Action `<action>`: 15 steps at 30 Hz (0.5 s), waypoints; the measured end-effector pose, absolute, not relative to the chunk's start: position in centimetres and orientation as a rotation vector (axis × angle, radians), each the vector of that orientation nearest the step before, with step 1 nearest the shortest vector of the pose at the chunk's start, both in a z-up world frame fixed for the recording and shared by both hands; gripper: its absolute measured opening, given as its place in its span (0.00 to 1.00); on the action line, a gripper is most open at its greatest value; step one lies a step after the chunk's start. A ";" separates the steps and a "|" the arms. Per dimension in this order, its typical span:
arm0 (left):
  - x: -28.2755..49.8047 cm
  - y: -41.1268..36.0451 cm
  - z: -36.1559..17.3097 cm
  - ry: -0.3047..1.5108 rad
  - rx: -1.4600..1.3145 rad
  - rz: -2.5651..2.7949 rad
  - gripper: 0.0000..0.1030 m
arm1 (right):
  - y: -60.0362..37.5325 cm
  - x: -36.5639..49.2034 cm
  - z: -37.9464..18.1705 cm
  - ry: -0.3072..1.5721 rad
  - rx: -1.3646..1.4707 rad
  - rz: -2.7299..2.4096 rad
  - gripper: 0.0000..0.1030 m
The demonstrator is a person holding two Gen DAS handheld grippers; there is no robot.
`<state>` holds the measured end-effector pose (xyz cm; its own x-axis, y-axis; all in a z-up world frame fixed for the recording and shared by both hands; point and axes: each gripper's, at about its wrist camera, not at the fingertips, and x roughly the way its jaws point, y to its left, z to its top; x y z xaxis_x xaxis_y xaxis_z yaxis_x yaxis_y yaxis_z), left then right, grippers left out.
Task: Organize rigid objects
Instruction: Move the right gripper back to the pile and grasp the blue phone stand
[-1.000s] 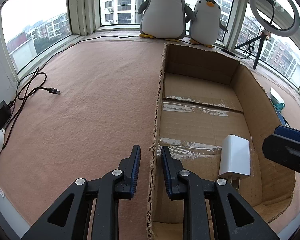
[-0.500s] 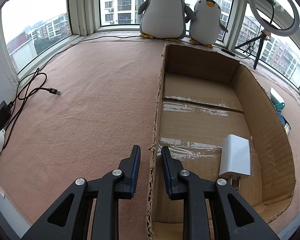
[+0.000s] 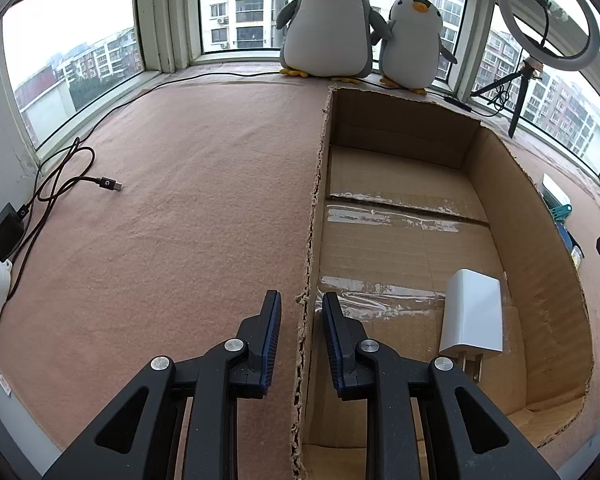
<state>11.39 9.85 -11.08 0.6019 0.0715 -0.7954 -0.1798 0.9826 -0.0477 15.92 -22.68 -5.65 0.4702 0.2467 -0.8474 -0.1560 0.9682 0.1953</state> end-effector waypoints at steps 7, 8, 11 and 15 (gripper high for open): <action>11.3 9.9 -11.1 0.913 -0.130 0.143 0.22 | -20.9 17.5 -7.4 1.126 0.022 0.261 0.38; 11.4 9.9 -11.1 0.913 -0.132 0.142 0.22 | -20.7 17.6 -7.6 1.131 0.010 0.257 0.38; 11.4 10.0 -11.1 0.912 -0.137 0.140 0.22 | -19.9 18.0 -8.1 1.149 -0.044 0.240 0.38; 11.3 10.1 -11.2 0.910 -0.151 0.137 0.22 | -19.2 18.6 -8.7 1.176 -0.084 0.233 0.38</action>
